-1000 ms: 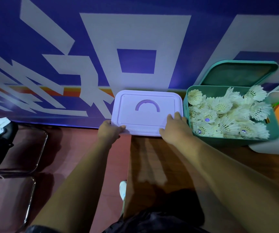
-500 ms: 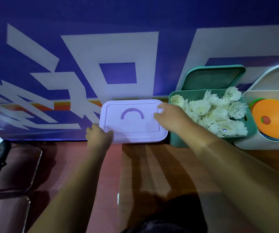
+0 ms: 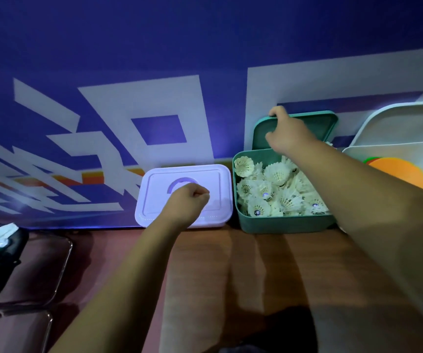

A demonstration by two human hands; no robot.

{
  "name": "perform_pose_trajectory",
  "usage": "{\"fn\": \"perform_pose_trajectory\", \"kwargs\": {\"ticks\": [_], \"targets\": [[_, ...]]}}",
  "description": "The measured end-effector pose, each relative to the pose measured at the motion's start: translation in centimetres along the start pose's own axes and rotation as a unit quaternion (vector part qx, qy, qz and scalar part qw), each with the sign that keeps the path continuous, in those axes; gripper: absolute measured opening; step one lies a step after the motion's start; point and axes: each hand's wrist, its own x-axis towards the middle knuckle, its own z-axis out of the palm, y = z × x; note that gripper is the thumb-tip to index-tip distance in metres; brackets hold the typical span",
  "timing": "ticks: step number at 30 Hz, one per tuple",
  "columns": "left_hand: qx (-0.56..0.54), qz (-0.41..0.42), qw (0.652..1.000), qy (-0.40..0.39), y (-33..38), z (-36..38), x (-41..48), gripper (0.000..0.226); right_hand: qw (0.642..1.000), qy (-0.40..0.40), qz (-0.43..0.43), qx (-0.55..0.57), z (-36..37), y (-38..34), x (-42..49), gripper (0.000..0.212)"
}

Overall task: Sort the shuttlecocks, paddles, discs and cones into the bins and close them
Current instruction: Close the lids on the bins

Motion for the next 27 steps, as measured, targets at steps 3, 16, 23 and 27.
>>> {"fn": "perform_pose_trajectory", "kwargs": {"ticks": [3, 16, 23, 27], "targets": [[-0.032, -0.028, 0.999, 0.002, 0.3, 0.8, -1.2, 0.011, 1.000, -0.029, -0.002, 0.003, -1.0, 0.3, 0.9, 0.041], [-0.207, -0.083, 0.974, 0.038, 4.6, 4.6, -5.1, 0.017, 0.898, 0.104, 0.041, 0.427, -10.0, 5.9, -4.0, 0.031], [-0.294, -0.051, 0.954, -0.011, 8.3, 5.5, -4.5, 0.023, 0.794, 0.155, 0.060, 0.585, -13.5, 8.3, -10.2, 0.025], [-0.388, -0.071, 0.918, -0.029, 8.4, 5.4, -3.7, 0.039, 0.784, 0.172, 0.066, 0.593, -13.7, 8.9, -14.1, 0.014]]}}
